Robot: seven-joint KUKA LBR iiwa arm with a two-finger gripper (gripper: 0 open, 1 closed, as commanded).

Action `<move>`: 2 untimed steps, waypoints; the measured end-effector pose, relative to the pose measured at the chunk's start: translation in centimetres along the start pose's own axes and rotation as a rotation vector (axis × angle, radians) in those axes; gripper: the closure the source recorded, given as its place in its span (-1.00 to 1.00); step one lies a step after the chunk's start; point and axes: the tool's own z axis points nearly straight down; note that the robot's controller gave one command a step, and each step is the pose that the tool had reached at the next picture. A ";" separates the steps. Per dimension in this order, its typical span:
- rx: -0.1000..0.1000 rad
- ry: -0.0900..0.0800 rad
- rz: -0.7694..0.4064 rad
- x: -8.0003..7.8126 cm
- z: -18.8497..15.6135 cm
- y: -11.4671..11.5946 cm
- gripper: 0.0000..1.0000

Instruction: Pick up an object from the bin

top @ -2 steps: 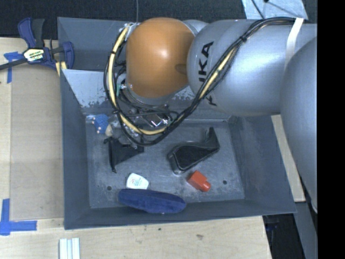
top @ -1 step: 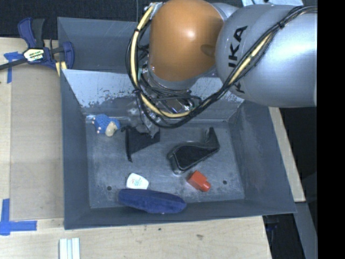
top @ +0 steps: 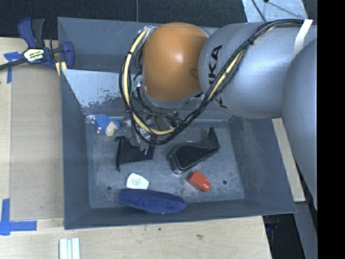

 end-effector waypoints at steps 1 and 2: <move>0.002 -0.008 -0.003 -0.3 -2.4 -1.6 1.00; 0.000 0.000 0.186 -0.5 2.1 -1.7 1.00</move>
Offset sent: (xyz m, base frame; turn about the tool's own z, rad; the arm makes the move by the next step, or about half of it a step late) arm 0.0071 -0.0130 0.0215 -0.0049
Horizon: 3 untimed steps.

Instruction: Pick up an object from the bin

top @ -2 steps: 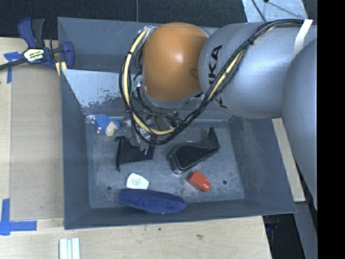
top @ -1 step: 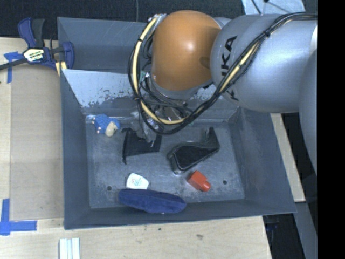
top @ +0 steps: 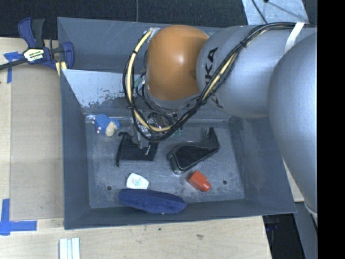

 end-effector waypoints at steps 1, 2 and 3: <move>0.000 -0.002 -0.124 2.9 -1.8 2.9 1.00; -0.002 -0.001 -0.146 5.4 -1.0 6.7 1.00; -0.002 -0.011 -0.162 4.9 -7.3 8.8 1.00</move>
Offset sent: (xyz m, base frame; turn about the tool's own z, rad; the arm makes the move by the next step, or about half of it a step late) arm -0.0349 0.0215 0.0172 -0.1234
